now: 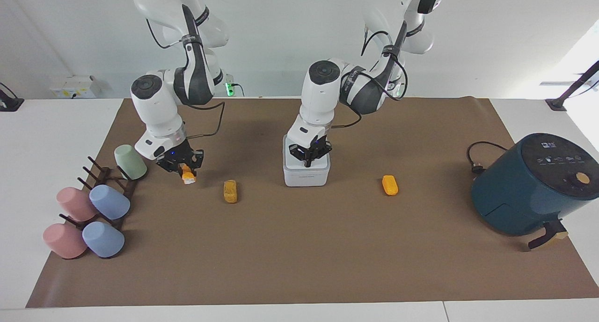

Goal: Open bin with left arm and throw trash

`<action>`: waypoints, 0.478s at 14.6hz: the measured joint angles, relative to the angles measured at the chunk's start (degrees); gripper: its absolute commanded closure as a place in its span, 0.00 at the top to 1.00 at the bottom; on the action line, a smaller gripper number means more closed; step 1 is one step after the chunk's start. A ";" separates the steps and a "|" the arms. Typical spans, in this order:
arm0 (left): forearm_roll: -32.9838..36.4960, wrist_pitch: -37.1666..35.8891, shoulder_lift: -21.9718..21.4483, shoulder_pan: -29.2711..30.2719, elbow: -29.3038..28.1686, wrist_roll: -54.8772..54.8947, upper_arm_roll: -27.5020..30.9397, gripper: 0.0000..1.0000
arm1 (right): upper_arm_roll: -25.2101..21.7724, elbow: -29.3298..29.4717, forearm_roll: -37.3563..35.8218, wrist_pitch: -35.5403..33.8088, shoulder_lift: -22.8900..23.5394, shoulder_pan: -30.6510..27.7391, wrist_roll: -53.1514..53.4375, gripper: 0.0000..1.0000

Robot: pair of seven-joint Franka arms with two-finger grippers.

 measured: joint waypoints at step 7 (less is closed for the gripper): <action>-2.49 -13.06 -8.50 6.10 2.13 8.00 1.37 0.00 | 13.92 7.79 0.11 -5.39 -0.07 0.28 28.27 0.00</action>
